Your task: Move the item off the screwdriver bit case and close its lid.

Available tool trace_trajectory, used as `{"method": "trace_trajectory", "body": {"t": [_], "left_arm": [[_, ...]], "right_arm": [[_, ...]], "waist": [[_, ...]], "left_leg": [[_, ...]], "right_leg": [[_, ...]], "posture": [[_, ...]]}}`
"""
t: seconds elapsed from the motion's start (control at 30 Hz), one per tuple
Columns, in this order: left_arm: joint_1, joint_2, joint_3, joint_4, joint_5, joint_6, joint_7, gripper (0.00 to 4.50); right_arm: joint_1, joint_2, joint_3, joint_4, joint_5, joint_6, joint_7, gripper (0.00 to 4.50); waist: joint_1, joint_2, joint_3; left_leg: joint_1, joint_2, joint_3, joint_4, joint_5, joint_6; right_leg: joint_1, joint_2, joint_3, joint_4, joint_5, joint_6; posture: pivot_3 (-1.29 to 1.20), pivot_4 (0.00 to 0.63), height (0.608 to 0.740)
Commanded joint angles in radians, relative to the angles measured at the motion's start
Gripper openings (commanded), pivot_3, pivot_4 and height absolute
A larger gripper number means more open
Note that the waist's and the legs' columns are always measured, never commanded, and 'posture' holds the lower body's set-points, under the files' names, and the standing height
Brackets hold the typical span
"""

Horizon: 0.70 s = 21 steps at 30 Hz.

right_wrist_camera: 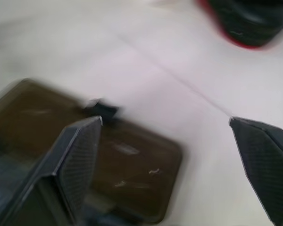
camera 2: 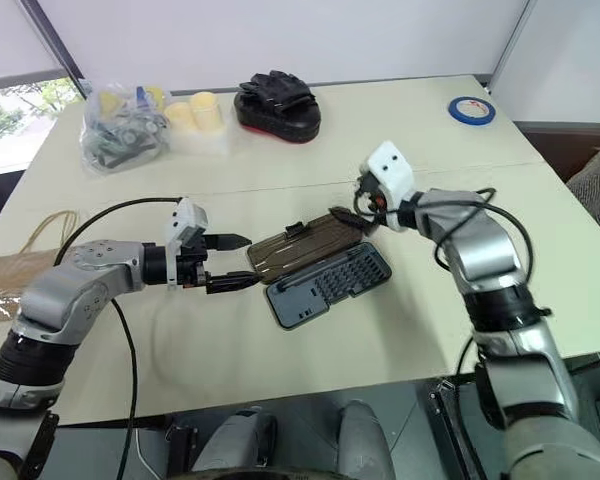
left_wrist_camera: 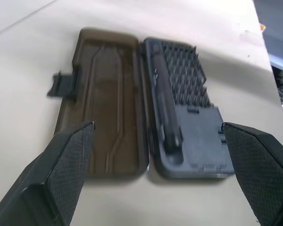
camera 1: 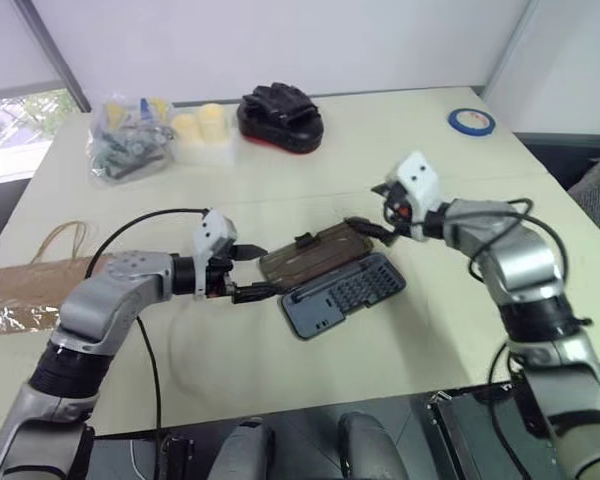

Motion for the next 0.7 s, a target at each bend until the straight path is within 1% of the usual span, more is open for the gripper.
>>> {"method": "trace_trajectory", "body": {"t": [0.03, 0.13, 0.23, 0.3, 0.47, 0.6, 0.67, 0.7], "left_arm": [[0.000, -0.007, 0.009, -0.017, 0.018, -0.021, 0.006, 4.50], [0.004, -0.019, 0.020, -0.019, 0.027, -0.021, 0.020, 4.50], [0.010, -0.022, 0.028, -0.022, 0.034, -0.023, 0.028, 4.50], [0.019, -0.021, 0.034, -0.029, 0.035, -0.021, 0.036, 4.50], [0.038, -0.019, 0.038, -0.048, 0.036, -0.021, 0.055, 4.50], [0.045, -0.019, 0.041, -0.059, 0.037, -0.021, 0.065, 4.50], [0.045, -0.020, 0.041, -0.060, 0.037, -0.021, 0.067, 4.50], [0.044, -0.020, 0.041, -0.061, 0.037, -0.021, 0.069, 4.50]], "right_arm": [[-0.089, 0.050, 0.022, 0.137, -0.070, 0.011, -0.075, 4.48], [-0.136, 0.075, 0.069, 0.247, -0.140, -0.002, -0.112, 4.48], [-0.159, 0.095, 0.095, 0.330, -0.178, -0.008, -0.117, 4.48], [-0.161, 0.102, 0.101, 0.364, -0.185, 0.018, -0.106, 4.48], [-0.171, 0.121, 0.096, 0.436, -0.213, 0.014, -0.117, 4.48], [-0.179, 0.133, 0.091, 0.459, -0.224, 0.016, -0.118, 4.48], [-0.180, 0.137, 0.093, 0.463, -0.232, 0.022, -0.122, 3.97], [-0.178, 0.140, 0.094, 0.461, -0.235, 0.025, -0.123, 3.58]], "waist": [[0.000, 0.000, 0.000], [0.001, 0.000, 0.000], [0.001, 0.000, 0.000], [0.000, 0.000, 0.000], [-0.007, 0.001, 0.000], [-0.016, 0.001, 0.000], [-0.020, 0.001, 0.000], [-0.021, 0.001, 0.000]], "left_leg": [[0.000, 0.000, 0.000, 0.000, 0.000, 0.000], [-0.001, 0.000, 0.000, -0.001, 0.000, 0.000], [-0.002, -0.001, 0.000, 0.000, 0.000, 0.000], [-0.002, -0.001, -0.001, 0.001, 0.000, 0.000], [-0.002, 0.000, 0.000, 0.000, 0.000, 0.000], [-0.002, 0.000, -0.001, 0.000, 0.000, 0.000], [-0.002, 0.000, -0.001, 0.000, 0.000, 0.000], [-0.002, 0.000, -0.001, 0.000, 0.000, 0.000]], "right_leg": [[0.000, 0.000, 0.000, 0.000, 0.000, 0.000], [-0.001, 0.000, 0.000, 0.000, 0.000, 0.000], [-0.001, 0.000, 0.000, 0.000, 0.000, 0.000], [-0.001, 0.000, 0.000, 0.000, 0.000, 0.000], [-0.002, 0.000, 0.000, 0.000, 0.000, 0.000], [-0.002, 0.000, 0.000, 0.001, 0.000, 0.000], [-0.002, 0.000, 0.000, 0.001, 0.000, 0.000], [-0.002, 0.000, 0.000, 0.001, 0.000, 0.000]], "posture": [[0.00, 0.150, 0.740], [0.00, 0.150, 0.740], [0.00, 0.150, 0.740], [0.00, 0.150, 0.740], [0.00, 0.150, 0.740], [0.00, 0.150, 0.740], [0.00, 0.150, 0.740], [0.00, 0.150, 0.740]]}}
